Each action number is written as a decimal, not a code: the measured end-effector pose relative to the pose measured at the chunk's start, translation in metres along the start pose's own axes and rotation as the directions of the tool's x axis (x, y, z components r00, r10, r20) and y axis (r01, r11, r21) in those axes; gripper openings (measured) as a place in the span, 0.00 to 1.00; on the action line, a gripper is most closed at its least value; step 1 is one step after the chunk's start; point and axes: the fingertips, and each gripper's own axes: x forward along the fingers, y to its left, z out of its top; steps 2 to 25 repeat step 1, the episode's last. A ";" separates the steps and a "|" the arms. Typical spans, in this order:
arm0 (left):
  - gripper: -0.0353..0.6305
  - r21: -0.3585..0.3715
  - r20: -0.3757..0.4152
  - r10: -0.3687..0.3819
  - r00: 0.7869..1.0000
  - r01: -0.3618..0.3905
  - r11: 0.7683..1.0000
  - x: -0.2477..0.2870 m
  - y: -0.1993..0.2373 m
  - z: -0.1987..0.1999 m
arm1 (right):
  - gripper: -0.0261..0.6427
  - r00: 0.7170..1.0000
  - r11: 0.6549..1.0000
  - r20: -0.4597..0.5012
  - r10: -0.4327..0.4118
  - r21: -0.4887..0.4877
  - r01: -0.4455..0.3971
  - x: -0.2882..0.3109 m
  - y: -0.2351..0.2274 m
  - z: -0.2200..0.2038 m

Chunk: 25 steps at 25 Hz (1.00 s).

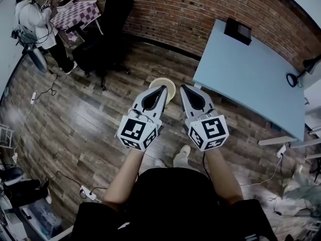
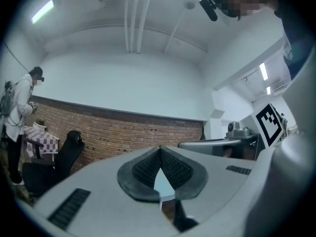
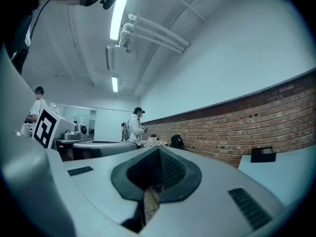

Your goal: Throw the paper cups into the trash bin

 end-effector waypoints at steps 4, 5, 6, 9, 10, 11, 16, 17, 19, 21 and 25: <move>0.07 0.000 0.005 0.000 1.000 0.000 1.000 -0.004 0.000 0.000 | 0.04 1.000 1.000 -0.002 0.001 -0.002 -0.001 -0.001 0.005 0.000; 0.07 0.000 0.005 0.000 1.000 0.000 1.000 -0.004 0.000 0.000 | 0.04 1.000 1.000 -0.002 0.001 -0.002 -0.001 -0.001 0.005 0.000; 0.07 0.000 0.005 0.000 1.000 0.000 1.000 -0.004 0.000 0.000 | 0.04 1.000 1.000 -0.002 0.001 -0.002 -0.001 -0.001 0.005 0.000; 0.07 0.000 0.005 0.000 1.000 0.000 1.000 -0.004 0.000 0.000 | 0.04 1.000 1.000 -0.002 0.001 -0.002 -0.001 -0.001 0.005 0.000; 0.07 0.000 0.005 0.000 1.000 0.000 1.000 -0.004 0.000 0.000 | 0.04 1.000 1.000 -0.002 0.001 -0.002 -0.001 -0.001 0.005 0.000; 0.07 0.000 0.005 0.000 1.000 0.000 1.000 -0.004 0.000 0.000 | 0.04 1.000 1.000 -0.002 0.001 -0.002 -0.001 -0.001 0.005 0.000; 0.07 0.000 0.005 0.000 1.000 0.000 1.000 -0.004 0.000 0.000 | 0.04 1.000 1.000 -0.002 0.001 -0.002 -0.001 -0.001 0.005 0.000; 0.07 0.000 0.005 0.000 1.000 0.000 1.000 -0.004 0.000 0.000 | 0.04 1.000 1.000 -0.002 0.001 -0.002 -0.001 -0.001 0.005 0.000; 0.07 0.000 0.005 0.000 1.000 0.000 1.000 -0.004 0.000 0.000 | 0.04 1.000 1.000 -0.002 0.001 -0.002 -0.001 -0.001 0.005 0.000; 0.07 0.000 0.005 0.000 1.000 0.000 1.000 -0.004 0.000 0.000 | 0.04 1.000 1.000 -0.002 0.001 -0.002 -0.001 -0.001 0.005 0.000; 0.07 0.000 0.005 0.000 1.000 0.000 1.000 -0.004 0.000 0.000 | 0.04 1.000 1.000 -0.002 0.001 -0.002 -0.001 -0.001 0.005 0.000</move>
